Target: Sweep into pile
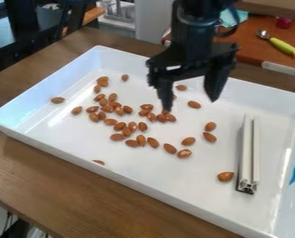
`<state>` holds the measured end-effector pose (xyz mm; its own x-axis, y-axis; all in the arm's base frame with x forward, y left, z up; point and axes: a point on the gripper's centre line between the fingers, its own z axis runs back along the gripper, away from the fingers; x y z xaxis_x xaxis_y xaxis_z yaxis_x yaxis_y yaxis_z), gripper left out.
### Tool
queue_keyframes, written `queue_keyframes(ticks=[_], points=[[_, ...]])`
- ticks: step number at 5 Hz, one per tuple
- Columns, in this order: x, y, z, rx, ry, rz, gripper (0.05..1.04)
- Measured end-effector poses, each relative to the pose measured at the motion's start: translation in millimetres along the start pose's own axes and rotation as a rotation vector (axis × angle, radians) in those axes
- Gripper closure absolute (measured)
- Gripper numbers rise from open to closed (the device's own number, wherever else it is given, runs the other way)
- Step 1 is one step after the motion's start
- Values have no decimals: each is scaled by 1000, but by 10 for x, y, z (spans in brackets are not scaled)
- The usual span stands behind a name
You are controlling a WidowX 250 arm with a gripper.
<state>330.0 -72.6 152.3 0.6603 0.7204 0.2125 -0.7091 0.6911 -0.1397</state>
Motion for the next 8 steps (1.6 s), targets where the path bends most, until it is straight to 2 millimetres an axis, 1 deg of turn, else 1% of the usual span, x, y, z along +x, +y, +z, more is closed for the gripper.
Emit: queue_keyframes(ticks=[1, 2, 3, 4, 6, 8], points=[[-68, -124, -39, -13, 75, -39, 84], [-144, -201, -134, -38, 128, -105, 84], [-141, -274, -139, -85, 119, -145, 84], [-225, -345, -162, -118, 112, -205, 84], [-299, -450, -251, -132, 95, -223, 84], [-431, -510, -429, -99, 90, -248, 84]])
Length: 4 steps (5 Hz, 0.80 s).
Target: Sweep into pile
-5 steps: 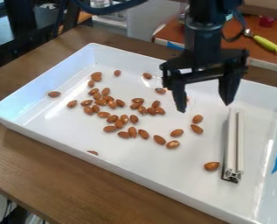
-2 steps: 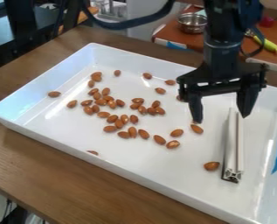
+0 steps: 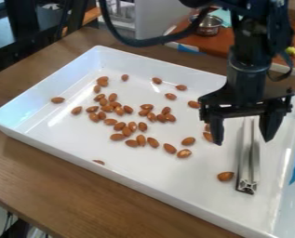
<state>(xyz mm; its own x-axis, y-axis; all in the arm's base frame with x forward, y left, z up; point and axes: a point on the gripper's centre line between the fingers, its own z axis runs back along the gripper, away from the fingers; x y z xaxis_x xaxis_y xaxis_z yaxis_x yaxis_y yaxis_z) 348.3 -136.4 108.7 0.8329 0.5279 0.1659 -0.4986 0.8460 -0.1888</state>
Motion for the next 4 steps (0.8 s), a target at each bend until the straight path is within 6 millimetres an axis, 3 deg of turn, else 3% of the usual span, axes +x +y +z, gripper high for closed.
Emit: queue_keyframes(ticks=[2, 4], points=[[-86, -60, -105, 19, -3, -8, 133], [-121, -56, -187, 34, 13, -10, 677]])
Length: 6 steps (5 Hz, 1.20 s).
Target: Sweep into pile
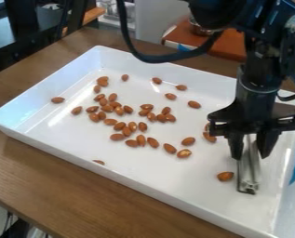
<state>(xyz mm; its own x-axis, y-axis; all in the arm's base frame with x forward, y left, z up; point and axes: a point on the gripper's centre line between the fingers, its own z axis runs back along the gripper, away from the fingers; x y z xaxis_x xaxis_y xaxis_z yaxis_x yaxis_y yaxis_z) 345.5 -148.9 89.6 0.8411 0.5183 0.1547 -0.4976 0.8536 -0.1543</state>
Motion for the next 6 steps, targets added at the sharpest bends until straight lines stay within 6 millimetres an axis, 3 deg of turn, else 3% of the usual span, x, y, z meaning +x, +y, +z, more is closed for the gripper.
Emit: queue_keyframes(ticks=[1, 4, 6], points=[[-2, -1, -3, -6, 6, -14, 711], [124, 475, 49, -6, 46, -68, 711], [338, 771, 51, 17, 7, -104, 712]])
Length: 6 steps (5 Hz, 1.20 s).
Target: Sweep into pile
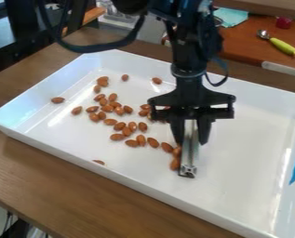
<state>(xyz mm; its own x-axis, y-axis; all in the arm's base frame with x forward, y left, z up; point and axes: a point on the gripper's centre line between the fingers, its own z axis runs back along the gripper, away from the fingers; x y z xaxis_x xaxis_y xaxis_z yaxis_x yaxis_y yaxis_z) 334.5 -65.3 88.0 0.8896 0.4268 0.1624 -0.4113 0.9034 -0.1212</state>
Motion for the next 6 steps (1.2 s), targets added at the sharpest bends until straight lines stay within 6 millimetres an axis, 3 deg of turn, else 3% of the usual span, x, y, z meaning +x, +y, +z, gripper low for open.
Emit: queue_keyframes(ticks=[1, 2, 3, 4, 6], points=[[41, 94, -7, 22, -12, -19, 712], [124, 405, 24, 91, -16, -15, 713], [185, 589, 43, 147, -24, -38, 713], [191, 716, 35, 207, -64, -81, 714], [431, 1150, 47, 354, -233, -104, 716]])
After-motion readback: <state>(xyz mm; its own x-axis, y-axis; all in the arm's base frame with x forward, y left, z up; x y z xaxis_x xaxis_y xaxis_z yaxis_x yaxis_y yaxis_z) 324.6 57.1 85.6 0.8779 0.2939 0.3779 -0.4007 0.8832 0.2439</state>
